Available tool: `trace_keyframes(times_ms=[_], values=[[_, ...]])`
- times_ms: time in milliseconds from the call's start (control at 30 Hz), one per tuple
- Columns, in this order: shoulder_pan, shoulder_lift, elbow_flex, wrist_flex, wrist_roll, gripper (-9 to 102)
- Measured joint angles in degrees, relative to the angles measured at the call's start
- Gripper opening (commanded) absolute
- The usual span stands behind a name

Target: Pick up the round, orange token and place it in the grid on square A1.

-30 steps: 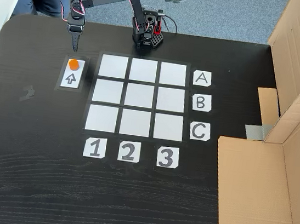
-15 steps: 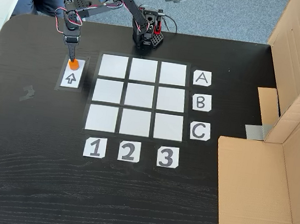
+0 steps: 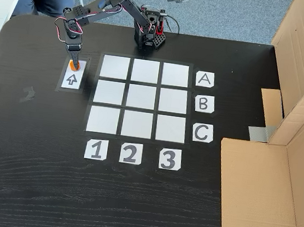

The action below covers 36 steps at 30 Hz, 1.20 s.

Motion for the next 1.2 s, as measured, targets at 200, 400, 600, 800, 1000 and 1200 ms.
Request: trace_keyframes(times_ms=[200,400,600,800,1000,1200], values=[[-0.09,-2.2,-2.81,-0.09,0.0,34],[-0.35,-3.87,-3.78,-0.18,0.0,34],[-0.7,-5.45,-4.22,-0.18,0.0,34],[-0.7,-6.94,-4.22,-0.18,0.0,33],[-0.7,-7.56,-6.77,-0.35,0.0,33],[-0.7,-7.73,-7.38,-0.18,0.0,32]])
